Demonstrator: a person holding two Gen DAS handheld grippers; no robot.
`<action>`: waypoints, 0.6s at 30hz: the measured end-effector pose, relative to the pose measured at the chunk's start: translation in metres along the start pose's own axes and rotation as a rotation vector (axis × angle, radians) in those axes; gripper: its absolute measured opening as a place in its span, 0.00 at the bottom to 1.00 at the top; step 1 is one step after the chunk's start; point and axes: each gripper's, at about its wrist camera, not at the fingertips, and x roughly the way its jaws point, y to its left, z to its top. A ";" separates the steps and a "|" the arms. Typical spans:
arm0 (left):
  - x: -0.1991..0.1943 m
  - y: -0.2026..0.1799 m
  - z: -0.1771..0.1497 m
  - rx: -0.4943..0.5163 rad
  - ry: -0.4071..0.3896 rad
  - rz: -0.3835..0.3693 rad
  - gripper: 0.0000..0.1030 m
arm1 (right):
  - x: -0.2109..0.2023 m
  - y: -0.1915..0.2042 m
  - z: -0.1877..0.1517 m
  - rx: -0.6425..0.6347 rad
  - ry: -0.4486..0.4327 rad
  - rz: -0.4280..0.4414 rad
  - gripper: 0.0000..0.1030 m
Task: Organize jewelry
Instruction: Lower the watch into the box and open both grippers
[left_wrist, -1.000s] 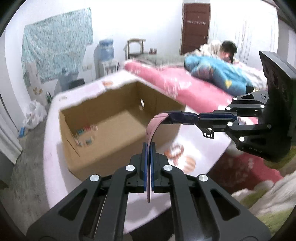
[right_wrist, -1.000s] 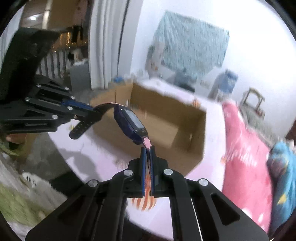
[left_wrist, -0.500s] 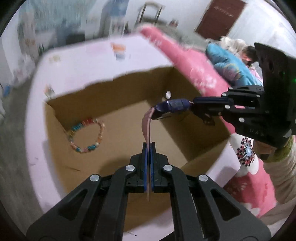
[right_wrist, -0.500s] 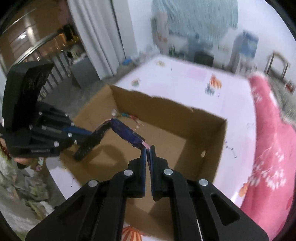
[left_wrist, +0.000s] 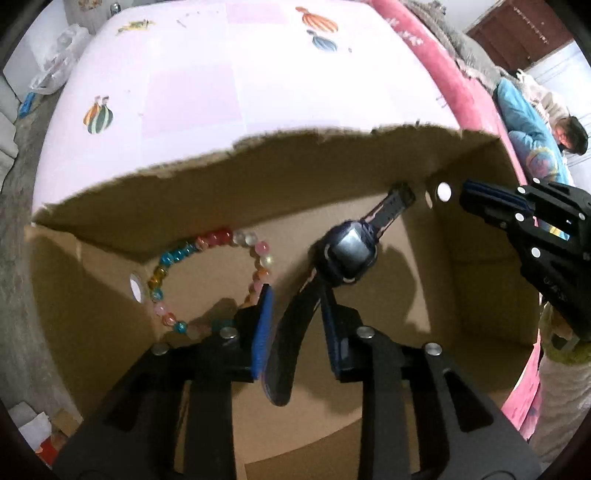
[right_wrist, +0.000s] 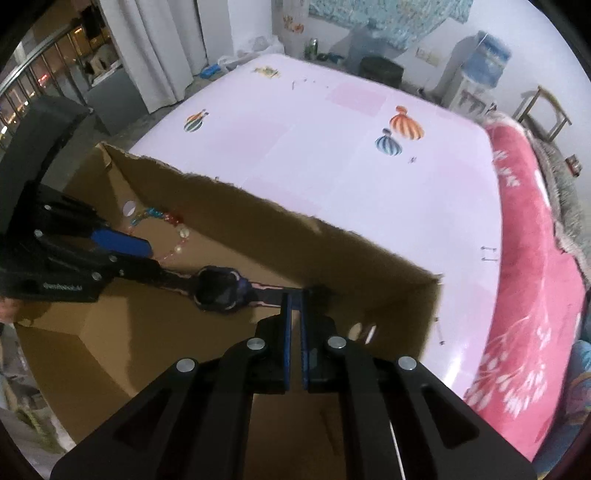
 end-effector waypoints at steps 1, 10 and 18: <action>-0.004 -0.001 -0.001 0.005 -0.018 0.016 0.30 | -0.004 0.000 0.000 -0.002 -0.010 -0.010 0.05; -0.052 -0.006 -0.015 0.016 -0.143 0.038 0.40 | -0.055 -0.005 -0.013 0.023 -0.128 -0.037 0.27; -0.138 -0.024 -0.086 0.084 -0.413 0.044 0.60 | -0.138 0.008 -0.069 0.094 -0.313 -0.008 0.61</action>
